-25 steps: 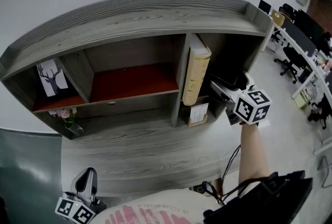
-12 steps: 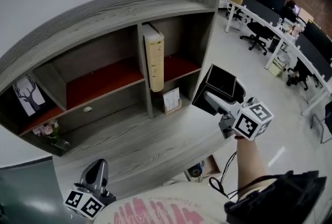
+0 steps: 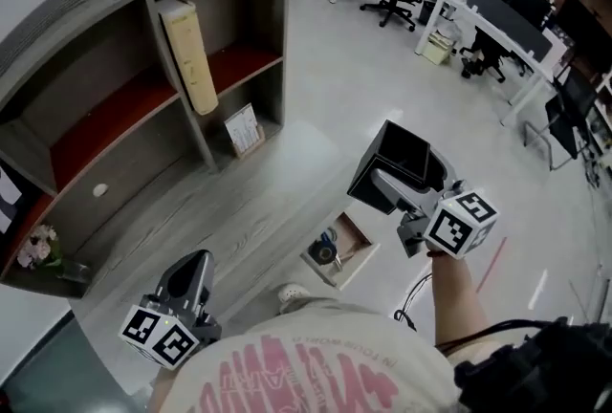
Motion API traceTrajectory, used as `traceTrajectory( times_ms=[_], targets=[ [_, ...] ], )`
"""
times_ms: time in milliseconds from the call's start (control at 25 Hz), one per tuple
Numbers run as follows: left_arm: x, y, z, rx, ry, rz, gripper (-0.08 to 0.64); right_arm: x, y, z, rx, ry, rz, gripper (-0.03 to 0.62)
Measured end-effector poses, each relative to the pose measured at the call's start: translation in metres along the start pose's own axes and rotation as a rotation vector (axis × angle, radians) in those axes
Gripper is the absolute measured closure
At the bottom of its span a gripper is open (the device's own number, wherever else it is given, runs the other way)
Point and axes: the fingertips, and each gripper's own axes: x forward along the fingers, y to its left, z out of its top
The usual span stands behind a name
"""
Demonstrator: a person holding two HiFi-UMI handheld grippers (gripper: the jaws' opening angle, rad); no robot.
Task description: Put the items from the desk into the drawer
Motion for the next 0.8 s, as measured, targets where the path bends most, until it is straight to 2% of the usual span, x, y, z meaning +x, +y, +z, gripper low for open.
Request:
traceTrajectory(
  times_ms=[200, 400, 600, 800],
  targets=[
    [0.022, -0.040, -0.030, -0.016, 0.089, -0.114, 0.540, -0.066, -0.008, -0.054, 0.071, 0.089, -0.095, 0.060],
    [0.031, -0.067, -0.052, 0.001, 0.135, -0.132, 0.540, -0.105, -0.010, -0.102, 0.119, 0.169, -0.102, 0.060],
    [0.045, -0.077, -0.058, 0.024, 0.116, -0.090, 0.540, -0.107, -0.025, -0.149, 0.147, 0.232, -0.059, 0.060],
    [0.046, -0.095, -0.065, 0.003, 0.064, 0.060, 0.540, -0.106, -0.047, -0.203, 0.127, 0.373, 0.067, 0.060]
  ],
)
